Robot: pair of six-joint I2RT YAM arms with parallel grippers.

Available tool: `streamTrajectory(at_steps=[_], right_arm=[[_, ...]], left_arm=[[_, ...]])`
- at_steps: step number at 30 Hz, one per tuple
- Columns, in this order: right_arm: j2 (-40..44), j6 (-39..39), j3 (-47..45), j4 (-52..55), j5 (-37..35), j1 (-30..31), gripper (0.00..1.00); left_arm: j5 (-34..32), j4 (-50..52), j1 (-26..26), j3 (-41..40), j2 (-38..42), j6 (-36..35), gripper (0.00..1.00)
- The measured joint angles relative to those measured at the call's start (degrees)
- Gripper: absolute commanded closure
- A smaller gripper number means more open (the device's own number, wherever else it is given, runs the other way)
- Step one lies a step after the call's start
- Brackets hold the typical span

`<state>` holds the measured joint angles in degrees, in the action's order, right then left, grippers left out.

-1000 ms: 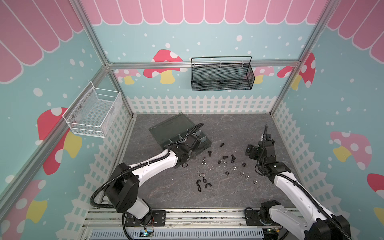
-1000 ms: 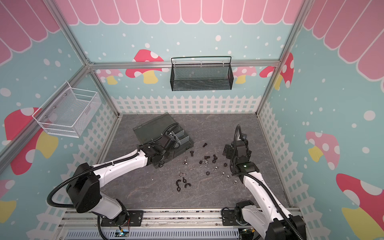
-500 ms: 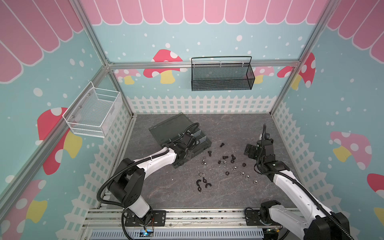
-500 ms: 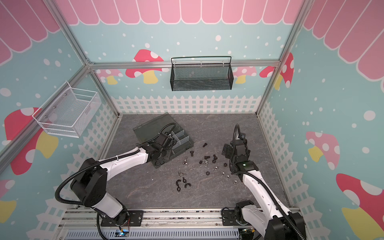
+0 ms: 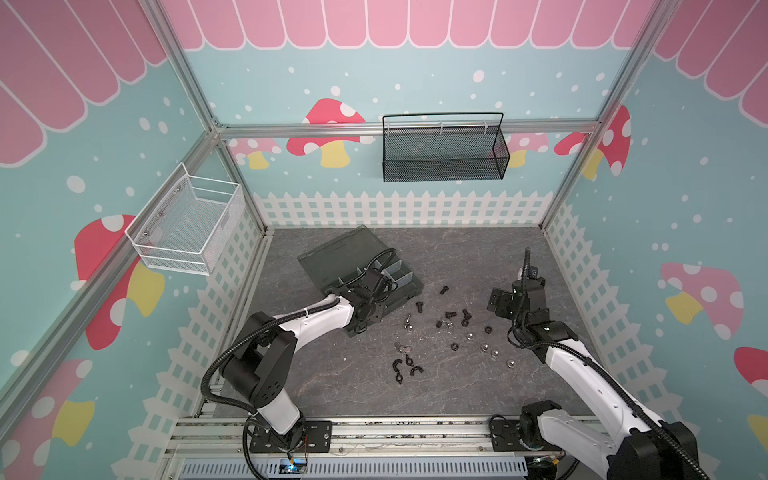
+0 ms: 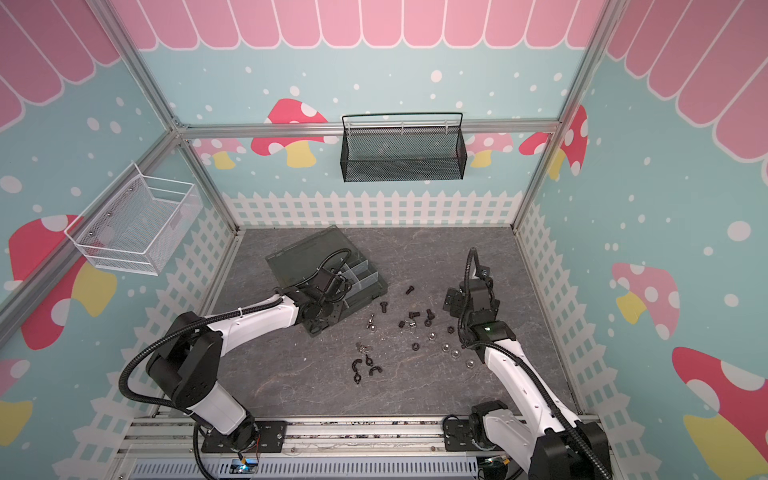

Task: Sort the screws and nuts into containers
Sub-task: Place the nut into the container, then pick up the nut at the center of the table.

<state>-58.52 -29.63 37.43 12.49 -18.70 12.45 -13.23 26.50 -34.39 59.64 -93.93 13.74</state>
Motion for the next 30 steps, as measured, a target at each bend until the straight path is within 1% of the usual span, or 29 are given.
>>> streamTrajectory(at_steps=[2, 6, 9, 12, 17, 21, 30], right_arm=[[0.00, 0.00, 0.00, 0.02, 0.00, 0.00, 0.03], [0.00, -0.11, 0.00, 0.33, -0.50, 0.00, 0.03], [0.00, -0.50, 0.02, 0.85, -1.11, 0.00, 0.03], [-0.59, -0.98, 0.24, 1.49, -1.49, 0.00, 0.03], [-1.88, -1.44, 0.70, 2.38, -1.49, 0.00, 0.03], [-1.88, -1.55, 0.70, 2.67, -1.49, 0.00, 0.03], [-0.33, -1.53, 0.70, 2.49, -1.81, 0.00, 0.03]], left_arm=[[-0.22, 0.35, -1.33, 0.02, 1.81, 1.18, 0.58], [-0.70, 0.92, -6.29, 0.68, 4.15, 4.44, 0.55], [-0.61, 0.79, -9.97, 1.81, 3.41, 7.61, 0.55], [-0.31, 0.42, -12.17, 3.45, 0.26, 10.14, 0.56], [0.26, -1.38, -13.29, 6.14, -7.17, 11.85, 0.56], [0.24, -2.38, -13.31, 8.15, -11.30, 11.82, 0.57], [0.63, -4.90, -12.92, 13.31, -17.75, 11.85, 0.66]])
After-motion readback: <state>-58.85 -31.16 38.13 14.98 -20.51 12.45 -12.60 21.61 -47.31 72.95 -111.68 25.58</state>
